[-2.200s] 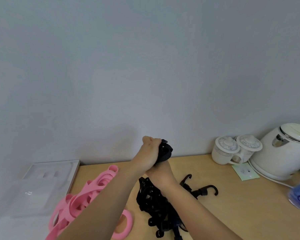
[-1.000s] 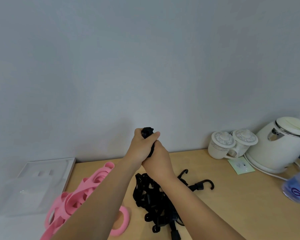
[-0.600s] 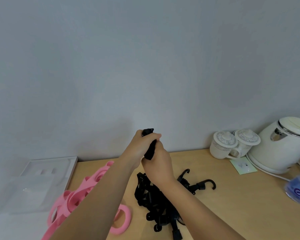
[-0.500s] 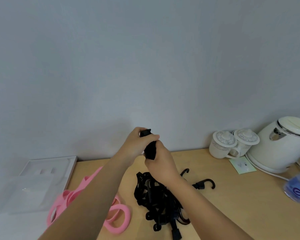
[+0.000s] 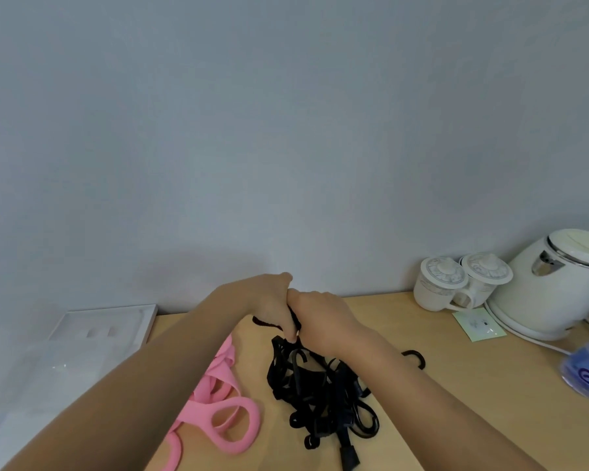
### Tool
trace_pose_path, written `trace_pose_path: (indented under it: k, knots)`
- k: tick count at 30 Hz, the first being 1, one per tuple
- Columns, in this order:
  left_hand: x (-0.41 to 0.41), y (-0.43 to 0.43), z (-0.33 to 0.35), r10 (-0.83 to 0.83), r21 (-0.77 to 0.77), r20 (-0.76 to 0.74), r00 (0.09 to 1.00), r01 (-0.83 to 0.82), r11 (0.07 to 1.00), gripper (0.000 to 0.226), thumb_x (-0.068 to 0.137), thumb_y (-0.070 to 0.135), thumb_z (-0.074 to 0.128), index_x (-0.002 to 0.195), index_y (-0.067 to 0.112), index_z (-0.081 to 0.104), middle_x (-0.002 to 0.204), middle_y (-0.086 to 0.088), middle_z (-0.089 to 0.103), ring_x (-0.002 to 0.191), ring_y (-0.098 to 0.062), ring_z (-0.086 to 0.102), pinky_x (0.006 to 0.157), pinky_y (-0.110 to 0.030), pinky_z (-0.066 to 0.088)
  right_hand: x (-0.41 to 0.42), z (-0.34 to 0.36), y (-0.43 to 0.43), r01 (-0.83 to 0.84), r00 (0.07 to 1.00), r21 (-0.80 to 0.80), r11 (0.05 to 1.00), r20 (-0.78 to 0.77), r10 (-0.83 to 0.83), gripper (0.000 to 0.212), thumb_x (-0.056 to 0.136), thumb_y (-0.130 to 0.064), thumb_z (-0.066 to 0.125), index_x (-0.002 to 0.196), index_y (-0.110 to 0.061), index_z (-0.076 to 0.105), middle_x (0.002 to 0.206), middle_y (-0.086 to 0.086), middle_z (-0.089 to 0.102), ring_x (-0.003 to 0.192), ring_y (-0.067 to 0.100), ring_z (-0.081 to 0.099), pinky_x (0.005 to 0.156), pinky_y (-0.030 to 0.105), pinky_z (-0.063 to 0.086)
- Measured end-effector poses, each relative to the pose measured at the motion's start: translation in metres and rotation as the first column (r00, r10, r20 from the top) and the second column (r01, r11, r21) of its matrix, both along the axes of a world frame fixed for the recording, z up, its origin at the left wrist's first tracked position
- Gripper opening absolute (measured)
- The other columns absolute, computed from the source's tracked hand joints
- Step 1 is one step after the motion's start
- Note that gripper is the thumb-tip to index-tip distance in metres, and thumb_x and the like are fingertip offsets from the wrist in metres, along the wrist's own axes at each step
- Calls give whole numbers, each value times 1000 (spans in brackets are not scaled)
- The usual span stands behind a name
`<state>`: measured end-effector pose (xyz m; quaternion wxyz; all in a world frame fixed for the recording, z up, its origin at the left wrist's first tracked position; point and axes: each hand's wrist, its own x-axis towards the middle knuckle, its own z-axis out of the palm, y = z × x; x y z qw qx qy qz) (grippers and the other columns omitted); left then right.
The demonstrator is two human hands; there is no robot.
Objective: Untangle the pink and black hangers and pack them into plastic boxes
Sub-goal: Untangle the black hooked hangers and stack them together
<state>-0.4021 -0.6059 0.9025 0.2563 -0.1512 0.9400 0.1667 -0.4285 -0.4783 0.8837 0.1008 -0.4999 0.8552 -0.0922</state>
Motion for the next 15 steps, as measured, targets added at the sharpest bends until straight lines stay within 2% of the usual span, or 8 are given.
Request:
trace_pose_path:
  k: [2, 3, 5, 7, 9, 11, 13, 15]
  knots:
    - [1, -1, -11, -21, -2, -11, 1000, 21, 1000, 60, 57, 37, 83, 108, 13, 62, 98, -3, 66, 84, -16, 61, 74, -31, 50, 1, -3, 0, 9, 1000, 7, 1000, 0, -9, 34, 83, -6, 54, 115, -7, 44, 100, 12, 62, 72, 21, 45, 48, 26, 26]
    - [2, -1, -15, -29, 0, -13, 999, 29, 1000, 48, 56, 39, 83, 94, 16, 67, 90, -2, 69, 78, -15, 61, 72, -30, 51, 1, -5, -1, 19, 1000, 13, 1000, 5, -19, 37, 81, -6, 57, 116, -6, 44, 101, 11, 62, 73, 22, 47, 48, 26, 26]
    - [5, 1, -21, -43, -39, -22, 999, 42, 998, 37, 55, 42, 83, 81, 22, 64, 81, 4, 67, 78, -15, 62, 72, -29, 51, 1, -7, -2, 42, 999, 20, 999, 6, -42, 40, 79, -7, 59, 116, -6, 43, 99, 10, 61, 79, 26, 53, 49, 28, 27]
    - [7, 2, -25, -62, -118, -70, 996, 53, 992, 27, 62, 36, 78, 70, 23, 56, 70, 7, 59, 74, -16, 59, 67, -28, 49, 2, -10, -4, 55, 998, -2, 998, 12, -55, 31, 80, -2, 53, 108, -9, 43, 85, 6, 54, 77, 26, 49, 47, 27, 22]
    - [8, 1, -29, -56, -170, -139, 989, 32, 985, 19, 71, 28, 67, 66, 19, 51, 65, 5, 51, 69, -18, 54, 59, -25, 42, 3, -13, -5, 75, 997, -51, 996, 12, -75, 25, 81, 2, 46, 96, -15, 37, 71, -2, 37, 74, 23, 43, 47, 26, 18]
    - [7, -2, -33, -26, -169, -206, 978, -9, 986, 12, 74, 26, 61, 75, 15, 57, 68, 3, 52, 69, -18, 53, 58, -25, 40, 2, -17, -6, 77, 997, -96, 992, 4, -77, 27, 79, 5, 43, 93, -16, 33, 72, -2, 37, 72, 23, 42, 47, 26, 18]
    - [6, -4, -35, 42, -128, -221, 974, -72, 989, 16, 73, 24, 60, 83, 12, 61, 70, 2, 55, 68, -19, 54, 57, -25, 40, 1, -23, -6, 80, 997, -149, 986, 7, -80, 30, 79, 6, 42, 104, -11, 41, 91, 5, 54, 74, 27, 49, 51, 31, 28]
    - [6, -6, -39, 117, -76, -194, 974, -134, 988, 13, 71, 21, 60, 77, 11, 58, 67, 1, 54, 62, -17, 52, 54, -24, 38, 1, -29, -5, 81, 997, -214, 973, 33, -76, 45, 80, 4, 44, 123, -11, 41, 115, 7, 54, 82, 30, 57, 62, 36, 42]
